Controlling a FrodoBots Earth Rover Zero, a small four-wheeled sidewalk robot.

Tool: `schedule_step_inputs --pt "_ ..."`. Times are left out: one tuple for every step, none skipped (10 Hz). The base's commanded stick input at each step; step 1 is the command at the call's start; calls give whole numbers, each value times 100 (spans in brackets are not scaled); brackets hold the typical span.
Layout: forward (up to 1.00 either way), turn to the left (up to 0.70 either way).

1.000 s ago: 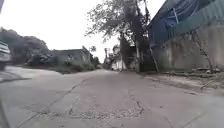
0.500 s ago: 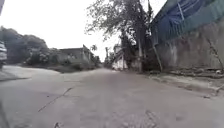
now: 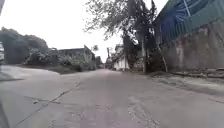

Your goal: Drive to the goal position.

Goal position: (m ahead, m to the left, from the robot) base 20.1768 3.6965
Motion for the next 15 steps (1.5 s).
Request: schedule_step_inputs --pt "85 0" --pt "85 0" --pt "85 0" --pt "85 0" --pt "85 -8" --pt "85 -22" --pt "85 -21" --pt "85 0" --pt "85 0" --pt "85 0" --pt "85 0" --pt "85 0" --pt "85 0" --pt "85 0" --pt "85 0"
